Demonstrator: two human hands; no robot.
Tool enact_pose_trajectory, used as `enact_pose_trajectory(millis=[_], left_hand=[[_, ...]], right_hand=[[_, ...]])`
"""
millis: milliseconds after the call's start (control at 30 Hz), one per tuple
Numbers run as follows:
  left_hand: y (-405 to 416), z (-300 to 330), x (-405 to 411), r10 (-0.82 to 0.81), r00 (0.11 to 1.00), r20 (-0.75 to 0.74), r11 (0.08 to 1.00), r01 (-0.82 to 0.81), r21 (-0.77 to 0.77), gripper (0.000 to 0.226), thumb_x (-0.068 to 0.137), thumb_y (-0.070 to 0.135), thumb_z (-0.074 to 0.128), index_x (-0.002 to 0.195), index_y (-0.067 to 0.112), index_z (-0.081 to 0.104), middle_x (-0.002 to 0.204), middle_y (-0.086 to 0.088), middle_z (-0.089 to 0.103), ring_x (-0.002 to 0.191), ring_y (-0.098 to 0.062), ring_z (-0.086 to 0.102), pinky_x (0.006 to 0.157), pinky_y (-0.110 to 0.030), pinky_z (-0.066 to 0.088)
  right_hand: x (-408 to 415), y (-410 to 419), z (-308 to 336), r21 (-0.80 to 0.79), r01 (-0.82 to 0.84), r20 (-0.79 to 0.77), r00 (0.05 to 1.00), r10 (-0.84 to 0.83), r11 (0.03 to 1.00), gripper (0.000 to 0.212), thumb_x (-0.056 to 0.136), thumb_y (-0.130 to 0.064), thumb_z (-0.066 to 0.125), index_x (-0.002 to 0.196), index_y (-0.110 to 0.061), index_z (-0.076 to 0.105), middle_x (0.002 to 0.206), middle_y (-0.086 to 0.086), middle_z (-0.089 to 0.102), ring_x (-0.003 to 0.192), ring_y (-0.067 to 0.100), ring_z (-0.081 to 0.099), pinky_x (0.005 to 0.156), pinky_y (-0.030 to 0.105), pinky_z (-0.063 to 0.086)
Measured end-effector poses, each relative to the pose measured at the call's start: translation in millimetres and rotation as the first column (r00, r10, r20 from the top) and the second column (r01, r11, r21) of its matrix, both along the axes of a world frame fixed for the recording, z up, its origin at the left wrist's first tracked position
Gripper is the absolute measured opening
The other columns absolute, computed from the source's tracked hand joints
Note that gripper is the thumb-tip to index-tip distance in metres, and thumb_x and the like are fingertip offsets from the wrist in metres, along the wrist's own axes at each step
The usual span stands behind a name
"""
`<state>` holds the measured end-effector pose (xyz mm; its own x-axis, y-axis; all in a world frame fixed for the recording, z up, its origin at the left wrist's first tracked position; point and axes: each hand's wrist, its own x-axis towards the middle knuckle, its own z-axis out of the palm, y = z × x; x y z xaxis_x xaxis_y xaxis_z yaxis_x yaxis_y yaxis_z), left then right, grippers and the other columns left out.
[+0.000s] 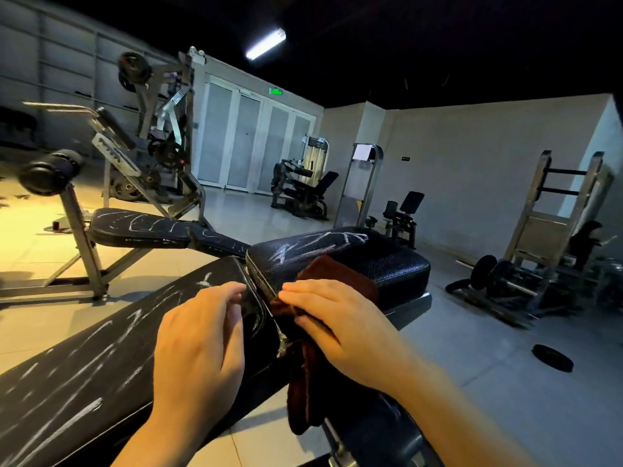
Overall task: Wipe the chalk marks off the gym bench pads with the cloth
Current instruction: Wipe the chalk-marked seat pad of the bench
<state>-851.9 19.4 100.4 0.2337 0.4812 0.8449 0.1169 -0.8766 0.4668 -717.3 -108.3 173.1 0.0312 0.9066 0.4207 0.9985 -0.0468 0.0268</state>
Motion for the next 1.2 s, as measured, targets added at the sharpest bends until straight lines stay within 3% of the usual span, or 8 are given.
enact_pose_trajectory(millis=[333, 400, 467, 600, 733, 900, 1067, 1200], left_hand=[[-38, -2, -50, -0.275, 0.961, 0.020, 0.936, 0.273, -0.220, 0.025, 0.093, 0.051, 0.039, 0.083, 0.038, 0.058, 0.087, 0.019, 0.061, 0.087, -0.002, 0.058, 0.069, -0.018, 0.045], [-54, 5, -70, -0.399, 0.910, 0.113, 0.769, 0.399, -0.500, 0.038, 0.092, 0.060, 0.041, 0.088, 0.030, 0.065, 0.081, 0.009, 0.068, 0.074, -0.010, 0.063, 0.064, -0.024, 0.050], [-56, 11, -88, -0.515, 0.823, 0.239, 0.406, 0.479, -0.778, 0.042, 0.091, 0.053, 0.037, 0.103, 0.023, 0.064, 0.080, -0.006, 0.072, 0.069, -0.018, 0.065, 0.064, -0.029, 0.052], [-47, 17, -137, -0.490, 0.716, 0.496, 0.035, 0.585, -0.810, 0.051, 0.089, 0.062, 0.038, 0.111, 0.029, 0.069, 0.101, -0.016, 0.073, 0.093, -0.031, 0.071, 0.080, -0.040, 0.054], [-35, 21, -194, -0.397, 0.788, 0.471, 0.134, 0.557, -0.819, 0.051, 0.074, 0.064, 0.052, 0.111, 0.032, 0.069, 0.102, -0.006, 0.074, 0.099, -0.026, 0.068, 0.084, -0.039, 0.050], [-28, 14, -240, -0.263, 0.880, 0.395, 0.339, 0.467, -0.817, 0.022, 0.088, 0.012, 0.059, 0.107, 0.019, 0.069, 0.081, 0.000, 0.075, 0.066, -0.013, 0.071, 0.058, -0.023, 0.056], [-25, 10, -251, -0.363, 0.891, 0.272, 0.477, 0.429, -0.767, 0.022, 0.089, 0.001, 0.058, 0.094, 0.018, 0.072, 0.088, -0.003, 0.072, 0.079, -0.016, 0.068, 0.063, -0.023, 0.055], [-34, 32, -236, -0.496, 0.864, -0.092, 0.716, 0.347, -0.605, 0.024, 0.093, 0.007, 0.057, 0.096, 0.027, 0.070, 0.100, 0.013, 0.068, 0.097, -0.005, 0.064, 0.076, -0.021, 0.052]], right_hand=[[-30, -51, -25, 0.263, 0.025, -0.577, 0.805, 0.136, 0.964, 0.028, 0.089, -0.034, 0.046, 0.112, -0.037, 0.062, 0.109, -0.028, 0.065, 0.103, -0.004, 0.062, 0.083, 0.011, 0.047], [-50, -41, -25, 0.299, -0.020, -0.606, 0.769, 0.206, 0.954, 0.026, 0.093, -0.031, 0.047, 0.114, -0.032, 0.064, 0.108, -0.024, 0.067, 0.105, 0.001, 0.062, 0.085, 0.014, 0.049], [-73, -29, -23, 0.316, -0.115, -0.604, 0.741, 0.293, 0.942, 0.026, 0.098, -0.024, 0.048, 0.118, -0.024, 0.065, 0.112, -0.016, 0.068, 0.111, 0.006, 0.062, 0.090, 0.018, 0.049], [-133, -9, -19, 0.197, -0.367, -0.734, 0.560, 0.385, 0.909, 0.028, 0.097, -0.019, 0.047, 0.120, -0.022, 0.064, 0.115, -0.007, 0.067, 0.110, 0.009, 0.062, 0.089, 0.022, 0.051], [-192, 13, -36, 0.043, -0.586, -0.553, 0.661, 0.508, 0.809, 0.028, 0.099, -0.016, 0.051, 0.124, -0.020, 0.062, 0.121, -0.007, 0.063, 0.116, 0.004, 0.056, 0.100, 0.026, 0.046], [-233, 20, -76, -0.018, -0.702, -0.148, 0.706, 0.692, 0.712, 0.038, 0.092, -0.027, 0.059, 0.128, -0.017, 0.060, 0.135, -0.003, 0.055, 0.130, 0.006, 0.044, 0.119, 0.023, 0.019], [-208, 3, -92, 0.370, -0.513, -0.412, 0.657, 0.632, 0.775, 0.038, 0.089, -0.031, 0.065, 0.127, -0.031, 0.058, 0.130, -0.019, 0.056, 0.126, 0.001, 0.049, 0.101, 0.017, 0.042], [-181, 11, -92, 0.066, -0.420, -0.834, 0.474, 0.282, 0.905, 0.052, 0.092, -0.016, 0.065, 0.128, -0.048, 0.046, 0.124, -0.027, 0.056, 0.120, -0.009, 0.048, 0.090, 0.013, 0.044]])
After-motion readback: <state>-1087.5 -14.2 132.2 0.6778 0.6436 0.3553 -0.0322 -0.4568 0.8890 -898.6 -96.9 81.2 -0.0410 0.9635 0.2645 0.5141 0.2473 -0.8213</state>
